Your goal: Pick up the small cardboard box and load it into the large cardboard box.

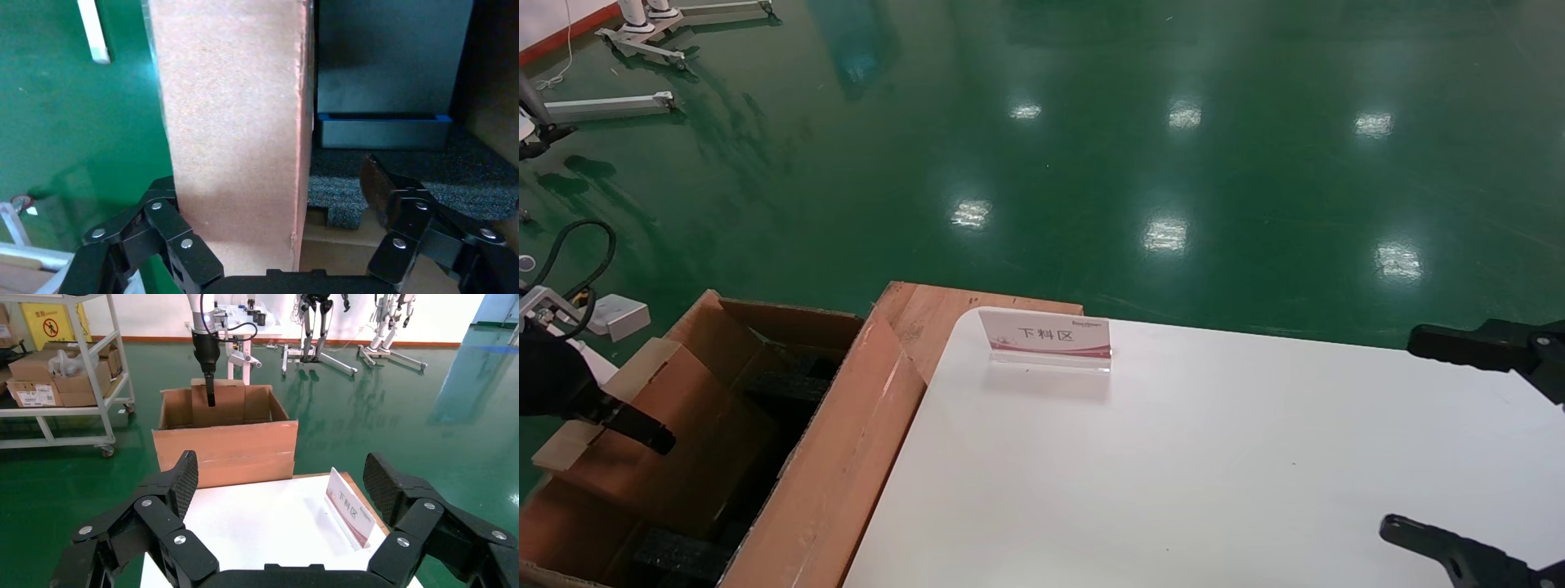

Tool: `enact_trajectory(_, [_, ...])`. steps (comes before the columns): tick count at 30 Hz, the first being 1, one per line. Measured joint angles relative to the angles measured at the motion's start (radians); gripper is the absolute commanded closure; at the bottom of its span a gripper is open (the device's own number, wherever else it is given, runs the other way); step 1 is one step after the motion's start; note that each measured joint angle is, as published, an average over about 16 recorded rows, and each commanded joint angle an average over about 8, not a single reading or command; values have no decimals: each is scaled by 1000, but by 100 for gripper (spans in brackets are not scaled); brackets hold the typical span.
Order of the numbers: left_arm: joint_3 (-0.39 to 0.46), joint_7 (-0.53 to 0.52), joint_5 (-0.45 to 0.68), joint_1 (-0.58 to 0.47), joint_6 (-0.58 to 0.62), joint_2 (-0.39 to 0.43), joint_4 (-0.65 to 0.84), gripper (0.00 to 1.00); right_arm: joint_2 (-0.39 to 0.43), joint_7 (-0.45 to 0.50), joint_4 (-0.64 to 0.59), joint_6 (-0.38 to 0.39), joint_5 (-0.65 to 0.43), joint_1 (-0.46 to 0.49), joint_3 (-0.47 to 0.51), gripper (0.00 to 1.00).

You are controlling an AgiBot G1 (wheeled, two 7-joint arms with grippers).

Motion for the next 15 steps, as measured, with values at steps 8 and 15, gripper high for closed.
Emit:
enact_trajectory(8, [4,23,9,-10,-7,12,-3,0,0,0,0,0,0,0,0,0])
enact_trajectory(15, [16,29,30,-18,-36,30,-3,0,0,0,-1,0,0,0,-1,0])
